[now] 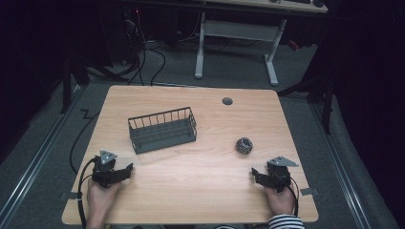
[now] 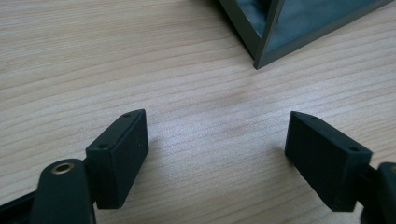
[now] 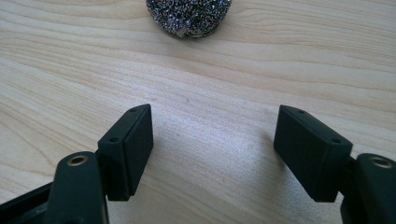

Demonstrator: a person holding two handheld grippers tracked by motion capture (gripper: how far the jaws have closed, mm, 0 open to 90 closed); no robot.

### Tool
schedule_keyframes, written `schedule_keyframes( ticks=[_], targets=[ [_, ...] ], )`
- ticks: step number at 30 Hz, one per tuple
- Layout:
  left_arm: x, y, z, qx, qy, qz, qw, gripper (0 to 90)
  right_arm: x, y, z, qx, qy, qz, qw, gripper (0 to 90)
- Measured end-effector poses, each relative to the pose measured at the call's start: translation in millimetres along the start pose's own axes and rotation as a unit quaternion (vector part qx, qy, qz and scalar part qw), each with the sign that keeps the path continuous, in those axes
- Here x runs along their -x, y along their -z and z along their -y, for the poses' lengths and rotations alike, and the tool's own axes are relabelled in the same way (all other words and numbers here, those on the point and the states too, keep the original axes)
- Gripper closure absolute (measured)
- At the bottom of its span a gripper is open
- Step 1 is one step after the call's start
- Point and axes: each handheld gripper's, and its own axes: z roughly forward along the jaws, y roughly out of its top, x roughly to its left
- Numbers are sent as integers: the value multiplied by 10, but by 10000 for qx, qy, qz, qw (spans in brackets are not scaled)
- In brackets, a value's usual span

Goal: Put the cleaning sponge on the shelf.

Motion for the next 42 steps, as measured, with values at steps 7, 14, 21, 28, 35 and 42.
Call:
schedule_keyframes(
  ticks=[7,14,21,28,35,42],
  targets=[
    [-5,4,-3,-18,-21,7,10000,224,0,0,0,0,-1,0,10000,288],
    [-38,23,-14,54,78,89,9999,243,-1,0,0,-1,-3,2,10000,288],
    [-54,70,-66,175,161,207,9995,248,-1,0,0,0,-2,2,10000,288],
    [-77,173,-166,285,278,452,9982,226,-1,0,0,0,-3,2,10000,288],
    [-79,283,-276,405,337,657,9964,214,-1,0,0,0,-2,2,10000,288],
    [-110,377,-389,476,383,777,9951,206,-1,0,0,-1,1,3,10000,288]
  ],
)
